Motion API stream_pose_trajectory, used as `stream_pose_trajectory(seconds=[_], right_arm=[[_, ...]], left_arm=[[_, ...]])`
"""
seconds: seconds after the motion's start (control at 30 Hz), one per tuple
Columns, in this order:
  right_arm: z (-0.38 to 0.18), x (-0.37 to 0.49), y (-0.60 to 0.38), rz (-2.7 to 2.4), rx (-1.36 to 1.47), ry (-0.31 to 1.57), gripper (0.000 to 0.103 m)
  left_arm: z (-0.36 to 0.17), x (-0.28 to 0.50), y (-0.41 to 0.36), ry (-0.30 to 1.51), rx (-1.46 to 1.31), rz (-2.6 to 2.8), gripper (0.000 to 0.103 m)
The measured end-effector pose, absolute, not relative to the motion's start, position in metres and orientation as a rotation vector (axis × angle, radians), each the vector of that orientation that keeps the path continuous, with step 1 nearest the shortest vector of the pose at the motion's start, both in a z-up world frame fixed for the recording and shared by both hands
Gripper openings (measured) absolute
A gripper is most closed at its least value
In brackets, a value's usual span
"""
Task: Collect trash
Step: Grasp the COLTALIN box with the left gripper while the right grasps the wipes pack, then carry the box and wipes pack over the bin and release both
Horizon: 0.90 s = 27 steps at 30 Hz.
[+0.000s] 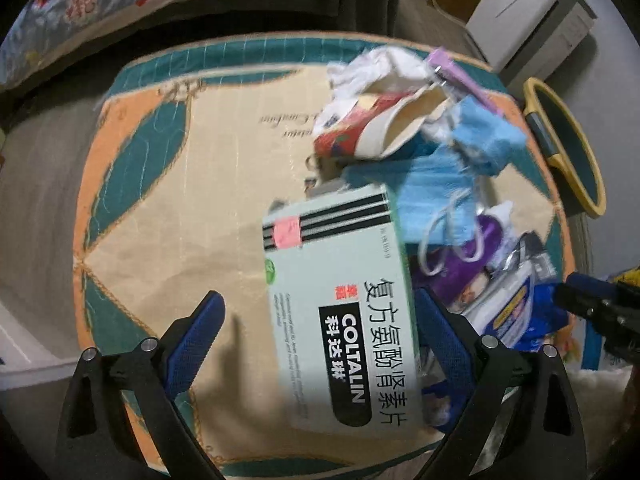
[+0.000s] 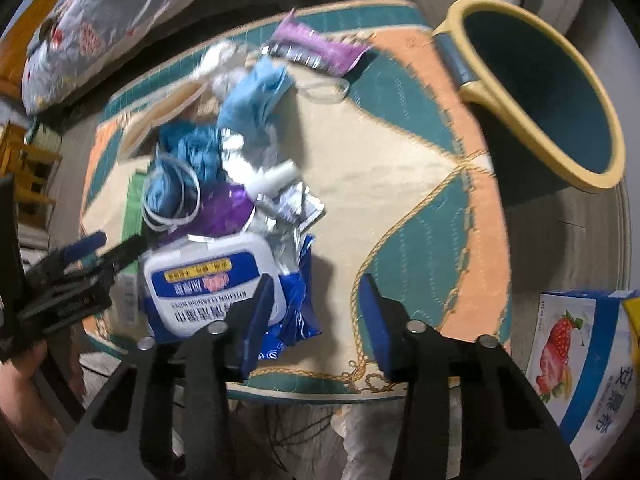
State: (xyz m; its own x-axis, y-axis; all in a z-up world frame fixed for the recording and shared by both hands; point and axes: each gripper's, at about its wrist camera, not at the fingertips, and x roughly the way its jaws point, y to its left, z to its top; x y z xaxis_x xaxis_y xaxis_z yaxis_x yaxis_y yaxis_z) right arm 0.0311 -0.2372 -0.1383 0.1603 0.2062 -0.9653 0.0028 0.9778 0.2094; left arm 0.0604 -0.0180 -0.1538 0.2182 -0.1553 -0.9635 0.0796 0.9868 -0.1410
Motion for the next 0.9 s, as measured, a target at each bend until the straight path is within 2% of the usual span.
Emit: stream_pose_trajectory(seconds=[0.03,0.1,0.17,0.2,0.37,0.43,0.63,0.9], right_arm=[[-0.141,0.031,-0.235,0.147,0.165,1.415,0.039],[-0.148,0.033,-0.232,0.144,0.148,1.432,0.037],[-0.153,0.035,-0.230,0.152,0.147,1.448,0.025],[-0.155,0.035,-0.230,0.157,0.152,1.455,0.013],[-0.146,0.036,-0.226,0.183,0.146,1.422,0.010],[-0.138,0.036,-0.229,0.196,0.148,1.394,0.003],[-0.102,0.038,-0.222,0.255,0.086,1.283,0.002],[-0.046,0.032,-0.218,0.254,-0.059,1.106,0.002]], left_arm=[[-0.157,0.061,-0.017,1.356,-0.068,-0.159,0.093],[-0.164,0.063,-0.013,1.382,-0.091,-0.167,0.084],[-0.169,0.064,-0.013,1.400,-0.079,-0.169,0.079],[-0.169,0.063,-0.014,1.398,-0.059,-0.172,0.079],[-0.168,0.063,-0.019,1.397,0.005,-0.161,0.078],[-0.160,0.063,-0.023,1.367,0.034,-0.144,0.078],[-0.127,0.065,-0.022,1.230,0.062,-0.113,0.078],[-0.099,0.059,-0.019,1.147,0.058,-0.116,0.078]])
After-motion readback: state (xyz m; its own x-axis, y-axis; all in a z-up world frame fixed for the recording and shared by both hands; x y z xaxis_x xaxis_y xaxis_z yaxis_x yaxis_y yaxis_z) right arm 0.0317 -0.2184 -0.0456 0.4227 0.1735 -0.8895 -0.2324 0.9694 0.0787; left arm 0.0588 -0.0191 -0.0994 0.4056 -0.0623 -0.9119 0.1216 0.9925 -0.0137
